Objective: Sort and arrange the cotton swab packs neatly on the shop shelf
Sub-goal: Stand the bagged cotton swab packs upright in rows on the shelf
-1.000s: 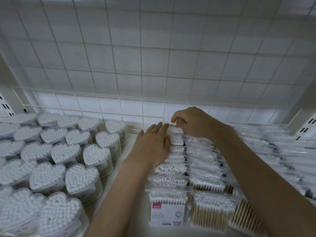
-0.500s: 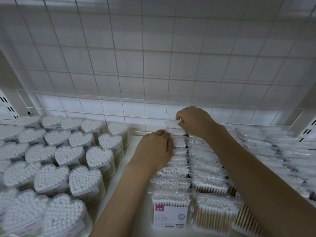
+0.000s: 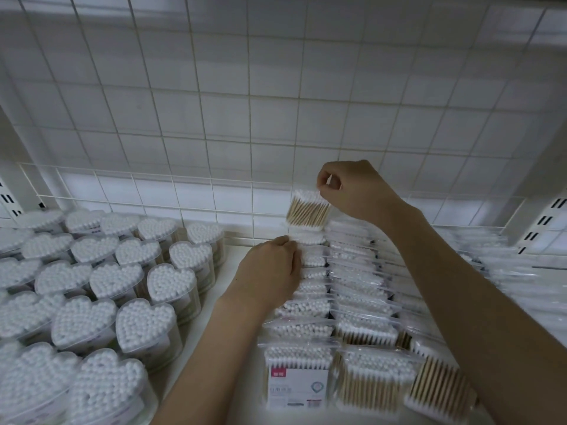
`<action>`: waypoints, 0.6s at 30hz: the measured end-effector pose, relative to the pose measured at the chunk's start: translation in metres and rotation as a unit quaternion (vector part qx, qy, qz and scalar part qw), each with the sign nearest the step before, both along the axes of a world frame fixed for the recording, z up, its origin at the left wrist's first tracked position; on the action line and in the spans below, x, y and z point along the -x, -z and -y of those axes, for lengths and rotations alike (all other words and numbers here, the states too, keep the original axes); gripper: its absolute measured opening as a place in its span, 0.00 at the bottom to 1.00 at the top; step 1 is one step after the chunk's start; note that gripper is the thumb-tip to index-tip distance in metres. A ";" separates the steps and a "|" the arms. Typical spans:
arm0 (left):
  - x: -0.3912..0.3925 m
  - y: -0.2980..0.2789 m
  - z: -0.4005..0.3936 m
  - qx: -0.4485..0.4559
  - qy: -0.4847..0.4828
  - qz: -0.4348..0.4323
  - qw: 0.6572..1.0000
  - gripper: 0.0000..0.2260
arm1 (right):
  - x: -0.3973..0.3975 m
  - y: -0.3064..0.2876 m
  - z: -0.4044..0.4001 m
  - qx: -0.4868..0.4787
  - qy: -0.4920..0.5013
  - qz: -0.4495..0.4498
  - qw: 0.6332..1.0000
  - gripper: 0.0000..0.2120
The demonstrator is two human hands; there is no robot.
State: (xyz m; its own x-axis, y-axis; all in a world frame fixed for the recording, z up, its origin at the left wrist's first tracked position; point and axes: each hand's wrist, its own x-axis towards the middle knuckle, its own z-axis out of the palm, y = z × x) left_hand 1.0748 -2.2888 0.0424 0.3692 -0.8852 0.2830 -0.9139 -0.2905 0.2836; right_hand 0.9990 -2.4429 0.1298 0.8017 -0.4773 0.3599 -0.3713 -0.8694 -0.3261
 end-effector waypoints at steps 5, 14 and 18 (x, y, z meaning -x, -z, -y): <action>0.000 0.001 0.001 -0.002 0.000 -0.004 1.000 0.16 | 0.013 -0.017 -0.004 -0.051 -0.017 0.054 0.997 0.06; 0.002 0.003 0.002 0.001 -0.004 -0.043 0.999 0.14 | 0.015 -0.022 -0.007 0.023 -0.046 0.009 0.999 0.03; 0.003 0.004 0.001 0.003 -0.002 -0.050 0.999 0.14 | 0.013 -0.018 -0.003 0.064 -0.044 0.017 0.997 0.06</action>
State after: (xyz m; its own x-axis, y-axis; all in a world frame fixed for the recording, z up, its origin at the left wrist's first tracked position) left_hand 1.0721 -2.2900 0.0386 0.3996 -0.8822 0.2490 -0.8796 -0.2925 0.3752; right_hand 0.9859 -2.4401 0.1478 0.8245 -0.3538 0.4415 -0.2823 -0.9335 -0.2209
